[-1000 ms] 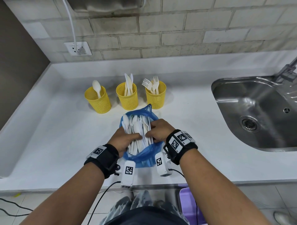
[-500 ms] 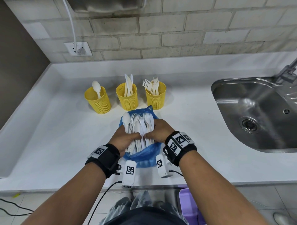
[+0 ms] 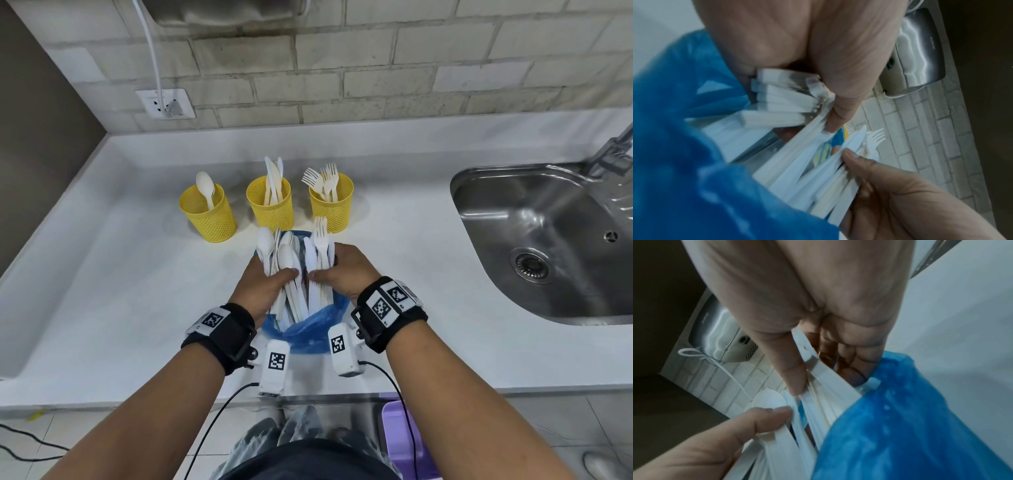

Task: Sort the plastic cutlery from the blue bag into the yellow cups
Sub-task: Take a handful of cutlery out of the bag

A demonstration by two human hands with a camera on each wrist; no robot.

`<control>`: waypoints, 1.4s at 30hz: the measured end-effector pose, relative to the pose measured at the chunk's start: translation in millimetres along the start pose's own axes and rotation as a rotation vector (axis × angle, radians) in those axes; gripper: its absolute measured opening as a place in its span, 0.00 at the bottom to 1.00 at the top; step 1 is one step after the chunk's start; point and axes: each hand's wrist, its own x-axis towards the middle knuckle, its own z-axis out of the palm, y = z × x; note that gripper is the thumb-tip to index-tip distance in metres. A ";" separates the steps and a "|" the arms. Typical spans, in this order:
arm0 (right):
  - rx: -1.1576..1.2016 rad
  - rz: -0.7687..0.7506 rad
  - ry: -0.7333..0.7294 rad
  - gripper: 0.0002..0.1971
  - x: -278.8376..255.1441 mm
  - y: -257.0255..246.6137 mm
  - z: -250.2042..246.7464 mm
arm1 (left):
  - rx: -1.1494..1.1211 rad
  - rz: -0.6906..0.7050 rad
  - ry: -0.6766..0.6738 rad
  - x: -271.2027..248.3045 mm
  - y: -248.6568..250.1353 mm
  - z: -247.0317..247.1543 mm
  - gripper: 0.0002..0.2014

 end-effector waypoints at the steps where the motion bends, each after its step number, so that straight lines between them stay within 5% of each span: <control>1: 0.008 -0.004 0.009 0.14 0.7 -0.3 0.1 | 0.002 -0.001 -0.005 0.6 -0.2 0.6 0.22; 13: -0.132 -0.080 -0.126 0.19 2.9 -13.2 -1.6 | -0.049 0.043 -0.065 -1.2 8.8 16.2 0.20; 17: -0.208 -0.046 -0.120 0.20 10.4 -18.0 -5.1 | -0.049 0.018 -0.103 1.3 5.2 19.2 0.29; 23: -0.240 -0.007 -0.093 0.23 14.3 -21.0 -9.5 | 0.246 0.085 -0.226 0.2 2.4 18.9 0.45; 28: -0.250 -0.044 -0.036 0.12 11.1 -22.4 -5.7 | 0.195 0.161 -0.060 2.5 -6.5 30.8 0.39; 37: -0.374 0.003 -0.098 0.13 8.6 -27.0 -9.6 | 0.133 0.105 -0.035 7.4 -19.7 24.3 0.37; 39: -0.362 0.046 -0.069 0.17 12.7 -27.9 -15.8 | 0.107 0.085 -0.043 5.5 -19.4 21.7 0.34; 42: -0.143 0.074 0.027 0.38 16.6 -35.0 -25.7 | 0.123 0.074 -0.074 4.7 -18.1 17.4 0.33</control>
